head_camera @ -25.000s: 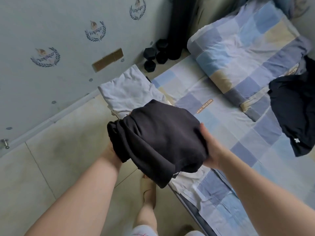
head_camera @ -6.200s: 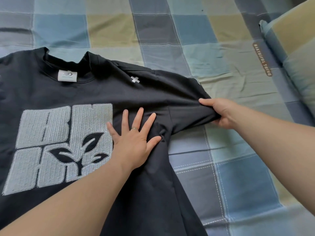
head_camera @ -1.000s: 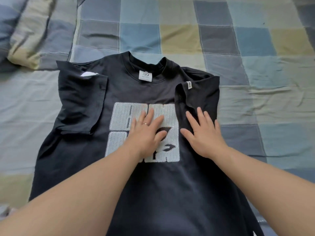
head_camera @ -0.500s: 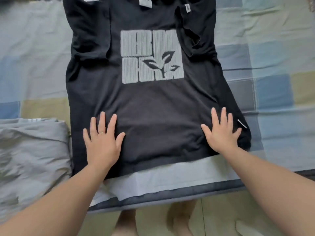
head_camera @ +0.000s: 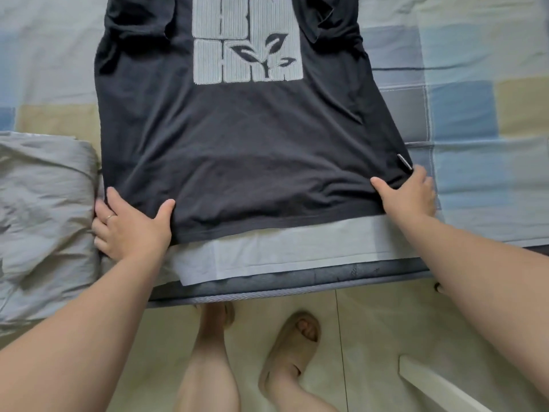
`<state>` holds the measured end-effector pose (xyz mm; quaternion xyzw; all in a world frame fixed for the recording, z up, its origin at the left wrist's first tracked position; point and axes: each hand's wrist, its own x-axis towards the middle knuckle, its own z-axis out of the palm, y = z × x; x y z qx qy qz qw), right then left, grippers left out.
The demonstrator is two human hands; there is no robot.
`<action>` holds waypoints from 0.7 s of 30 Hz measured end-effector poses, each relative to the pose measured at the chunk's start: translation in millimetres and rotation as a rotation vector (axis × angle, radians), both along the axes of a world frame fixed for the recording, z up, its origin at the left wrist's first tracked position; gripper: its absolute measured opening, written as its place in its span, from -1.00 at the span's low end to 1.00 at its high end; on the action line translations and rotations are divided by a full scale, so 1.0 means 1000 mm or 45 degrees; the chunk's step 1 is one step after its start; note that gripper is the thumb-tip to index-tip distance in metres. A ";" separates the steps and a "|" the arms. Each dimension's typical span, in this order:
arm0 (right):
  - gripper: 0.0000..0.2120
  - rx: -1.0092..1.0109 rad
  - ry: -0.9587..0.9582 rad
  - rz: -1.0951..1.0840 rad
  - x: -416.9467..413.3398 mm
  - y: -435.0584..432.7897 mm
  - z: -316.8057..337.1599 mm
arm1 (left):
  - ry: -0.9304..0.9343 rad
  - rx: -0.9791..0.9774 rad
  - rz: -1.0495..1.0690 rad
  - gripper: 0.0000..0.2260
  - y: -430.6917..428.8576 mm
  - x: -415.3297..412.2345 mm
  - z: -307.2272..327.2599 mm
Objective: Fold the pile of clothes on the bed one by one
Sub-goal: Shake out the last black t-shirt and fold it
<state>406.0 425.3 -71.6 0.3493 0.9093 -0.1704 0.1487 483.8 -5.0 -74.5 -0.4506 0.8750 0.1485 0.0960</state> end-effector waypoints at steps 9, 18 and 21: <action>-0.90 -0.864 0.263 -0.606 -0.002 0.014 0.022 | 0.266 0.697 0.831 -0.43 -0.015 -0.002 0.029; -0.90 -1.019 0.212 -0.751 0.052 -0.013 0.136 | 0.468 1.155 1.010 -0.78 0.003 0.055 0.137; -0.88 -1.018 0.163 -0.790 0.092 -0.019 0.187 | 0.403 1.128 1.096 -0.73 0.008 0.089 0.187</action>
